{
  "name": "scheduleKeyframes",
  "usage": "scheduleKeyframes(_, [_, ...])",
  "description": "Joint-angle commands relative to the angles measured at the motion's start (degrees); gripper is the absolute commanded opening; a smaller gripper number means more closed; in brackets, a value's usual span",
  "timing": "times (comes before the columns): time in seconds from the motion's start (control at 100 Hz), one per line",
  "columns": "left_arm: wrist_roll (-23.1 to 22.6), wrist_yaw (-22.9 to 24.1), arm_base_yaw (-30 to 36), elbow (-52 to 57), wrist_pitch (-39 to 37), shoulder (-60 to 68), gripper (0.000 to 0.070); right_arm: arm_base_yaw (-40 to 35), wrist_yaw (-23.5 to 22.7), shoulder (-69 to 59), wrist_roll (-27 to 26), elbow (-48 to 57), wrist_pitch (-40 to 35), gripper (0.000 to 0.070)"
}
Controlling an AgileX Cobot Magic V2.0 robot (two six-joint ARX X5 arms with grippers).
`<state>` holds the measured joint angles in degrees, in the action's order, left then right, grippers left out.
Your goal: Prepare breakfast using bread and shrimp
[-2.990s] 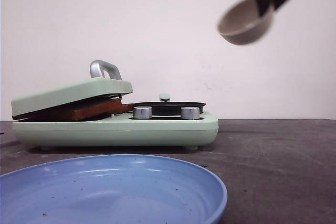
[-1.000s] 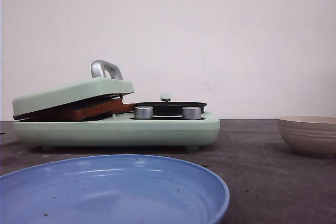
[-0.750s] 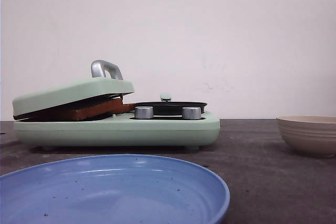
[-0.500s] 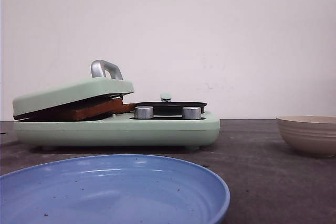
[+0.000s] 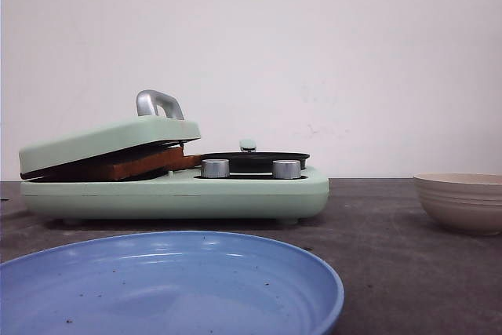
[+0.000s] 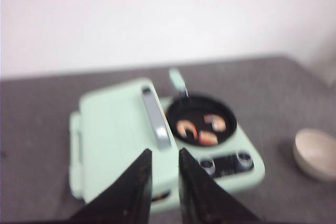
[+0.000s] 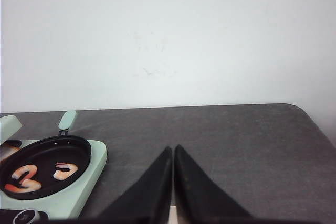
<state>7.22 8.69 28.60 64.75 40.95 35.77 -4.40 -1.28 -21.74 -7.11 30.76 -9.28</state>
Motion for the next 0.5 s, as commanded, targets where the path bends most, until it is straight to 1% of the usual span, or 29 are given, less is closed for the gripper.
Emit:
scheduleKeyframes(0.0, [-5.27,0.13,-1.62,0.57,-0.42,-1.16,0.0017,-0.02,0.22,-0.11,0.24,0.52,0.57,0.0])
scheduleKeyframes(0.12, [-11.02,0.11,-7.28,-3.89,-3.43,-4.74,0.0017,-0.02,0.2,-0.11,0.24,0.52,0.57,0.0])
scheduleKeyframes(0.19, [-12.22,0.09,-11.13,-9.73,-8.55,-7.34,0.0017,-0.02,0.2,-0.11,0.24,0.52,0.57,0.0])
scheduleKeyframes(0.27, [-11.15,-1.18,-15.34,-18.53,-17.4,-10.84,0.0017,-0.02,0.2,-0.11,0.24,0.52,0.57,0.0])
scheduleKeyframes(0.35, [-8.09,-5.6,-19.21,-27.54,-26.53,-14.27,0.0017,-0.02,0.2,-0.11,0.24,0.52,0.57,0.0])
scheduleKeyframes(0.41, [-5.86,-8.52,-21.64,-33.55,-32.04,-16.46,0.0017,-0.02,0.22,-0.11,0.24,0.52,0.57,0.0])
scheduleKeyframes(0.45, [-4.94,-8.94,-22.88,-37.0,-34.71,-17.77,0.0017,-0.02,0.2,-0.11,0.24,0.52,0.57,0.0])
scheduleKeyframes(0.49, [-4.94,-8.9,-23.82,-40.0,-36.57,-18.91,0.0017,-0.02,0.2,-0.11,0.24,0.52,0.57,0.0])
